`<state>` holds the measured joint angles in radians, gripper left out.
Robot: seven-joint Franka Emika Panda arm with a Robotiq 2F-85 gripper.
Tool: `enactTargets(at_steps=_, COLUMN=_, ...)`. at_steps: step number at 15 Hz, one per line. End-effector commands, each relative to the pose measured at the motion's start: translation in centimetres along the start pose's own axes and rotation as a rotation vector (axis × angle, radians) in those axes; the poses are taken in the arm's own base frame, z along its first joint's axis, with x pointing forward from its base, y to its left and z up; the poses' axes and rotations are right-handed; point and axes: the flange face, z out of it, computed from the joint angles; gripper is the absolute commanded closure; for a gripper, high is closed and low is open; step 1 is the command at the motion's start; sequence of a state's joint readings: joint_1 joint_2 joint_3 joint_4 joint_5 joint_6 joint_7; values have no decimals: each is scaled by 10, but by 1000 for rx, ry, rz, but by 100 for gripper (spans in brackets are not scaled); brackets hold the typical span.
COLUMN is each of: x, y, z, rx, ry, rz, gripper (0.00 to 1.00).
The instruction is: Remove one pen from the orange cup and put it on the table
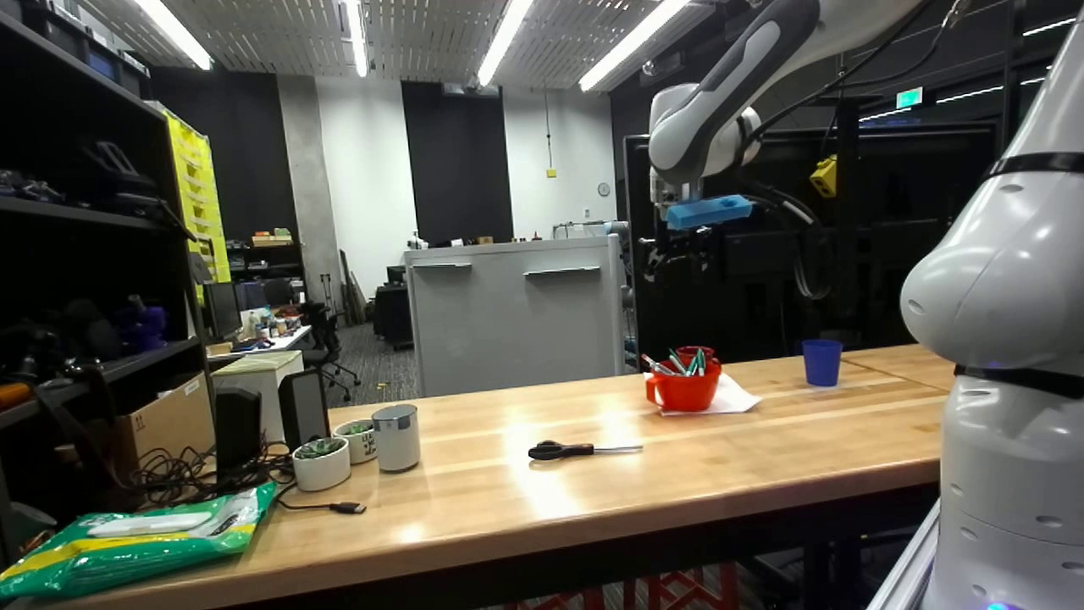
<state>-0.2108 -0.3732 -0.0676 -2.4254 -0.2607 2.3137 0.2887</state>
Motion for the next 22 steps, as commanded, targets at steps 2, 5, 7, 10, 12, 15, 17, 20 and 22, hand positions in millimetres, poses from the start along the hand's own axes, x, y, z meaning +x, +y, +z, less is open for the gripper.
enactTargets(at_steps=2, x=-2, y=0, z=11, rx=29, ry=-9, rz=28, gripper=0)
enactTargets(at_steps=5, x=3, y=12, z=18, rx=52, ry=-25, rz=63, gripper=0)
enactTargets(at_steps=7, x=10, y=27, z=27, rx=79, ry=-46, rz=89, gripper=0)
enactTargets(at_steps=10, x=28, y=53, z=37, rx=104, ry=-69, rz=96, gripper=0)
enactTargets(at_steps=12, x=17, y=49, z=35, rx=93, ry=-65, rz=103, gripper=0)
enactTargets(at_steps=15, x=26, y=55, z=40, rx=90, ry=-69, rz=103, gripper=0)
enactTargets(at_steps=17, x=26, y=53, z=41, rx=90, ry=-69, rz=99, gripper=0)
enactTargets(at_steps=20, x=33, y=53, z=40, rx=91, ry=-67, rz=104, gripper=0)
enactTargets(at_steps=22, x=48, y=53, z=41, rx=94, ry=-68, rz=108, gripper=0)
